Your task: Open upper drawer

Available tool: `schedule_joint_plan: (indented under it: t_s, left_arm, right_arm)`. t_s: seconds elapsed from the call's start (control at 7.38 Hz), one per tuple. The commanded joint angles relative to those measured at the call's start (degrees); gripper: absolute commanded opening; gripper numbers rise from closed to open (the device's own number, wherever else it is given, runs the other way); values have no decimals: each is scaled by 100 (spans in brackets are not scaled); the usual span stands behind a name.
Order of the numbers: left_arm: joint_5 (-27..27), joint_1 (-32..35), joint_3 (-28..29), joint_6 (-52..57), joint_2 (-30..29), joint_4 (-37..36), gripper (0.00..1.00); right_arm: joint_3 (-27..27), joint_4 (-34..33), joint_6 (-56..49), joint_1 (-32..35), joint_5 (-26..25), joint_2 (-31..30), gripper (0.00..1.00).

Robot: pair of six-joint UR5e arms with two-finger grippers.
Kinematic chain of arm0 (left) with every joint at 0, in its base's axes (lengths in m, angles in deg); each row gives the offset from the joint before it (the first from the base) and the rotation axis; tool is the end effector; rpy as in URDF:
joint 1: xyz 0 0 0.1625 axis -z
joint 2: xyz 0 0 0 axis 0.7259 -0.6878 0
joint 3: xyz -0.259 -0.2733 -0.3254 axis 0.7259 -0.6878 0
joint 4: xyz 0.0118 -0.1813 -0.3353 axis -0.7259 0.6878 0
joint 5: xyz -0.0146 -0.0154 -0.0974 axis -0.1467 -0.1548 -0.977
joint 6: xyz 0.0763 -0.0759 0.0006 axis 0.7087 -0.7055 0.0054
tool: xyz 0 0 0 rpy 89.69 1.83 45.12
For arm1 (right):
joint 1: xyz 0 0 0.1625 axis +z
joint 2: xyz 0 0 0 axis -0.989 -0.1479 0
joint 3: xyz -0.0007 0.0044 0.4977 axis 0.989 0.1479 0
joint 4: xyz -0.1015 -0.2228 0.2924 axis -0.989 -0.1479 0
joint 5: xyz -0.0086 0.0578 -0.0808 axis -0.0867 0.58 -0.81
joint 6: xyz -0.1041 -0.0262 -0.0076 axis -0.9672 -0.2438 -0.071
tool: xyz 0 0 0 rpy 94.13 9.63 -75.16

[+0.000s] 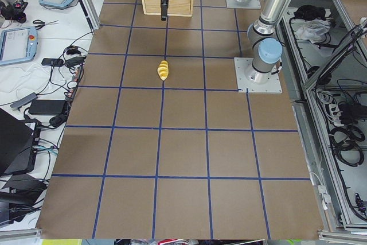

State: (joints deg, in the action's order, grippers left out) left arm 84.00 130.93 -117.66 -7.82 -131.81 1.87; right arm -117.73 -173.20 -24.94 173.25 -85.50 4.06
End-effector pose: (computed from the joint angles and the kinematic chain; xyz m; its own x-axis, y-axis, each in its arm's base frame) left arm -0.0945 -0.4883 0.5665 -0.9964 -0.0428 0.0737 -0.0511 0.9922 -0.1140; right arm 0.1438 -0.4868 0.5670 -0.9990 -0.0132 0.0437 -0.0112 0.9989 0.0460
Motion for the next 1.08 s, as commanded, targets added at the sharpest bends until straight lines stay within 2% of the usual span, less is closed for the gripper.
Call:
schedule_joint_plan:
  t_s: [0.0,0.27,0.41,0.68,0.95]
  left_arm:
    - [-134,566,30,-406,-131,-404,100]
    - [-290,1287,21,-1596,-385,-871,100]
    - [-535,1638,21,-2089,-543,-1351,100]
    - [-887,1948,21,-2514,-833,-1776,100]
    - [-925,2281,21,-2822,-1123,-2093,100]
  right_arm:
    - [3,0,4,0,0,0,100]
    - [3,0,4,0,0,0,100]
    - [4,0,4,0,0,0,100]
    - [3,0,4,0,0,0,100]
    - [-5,0,4,0,0,0,100]
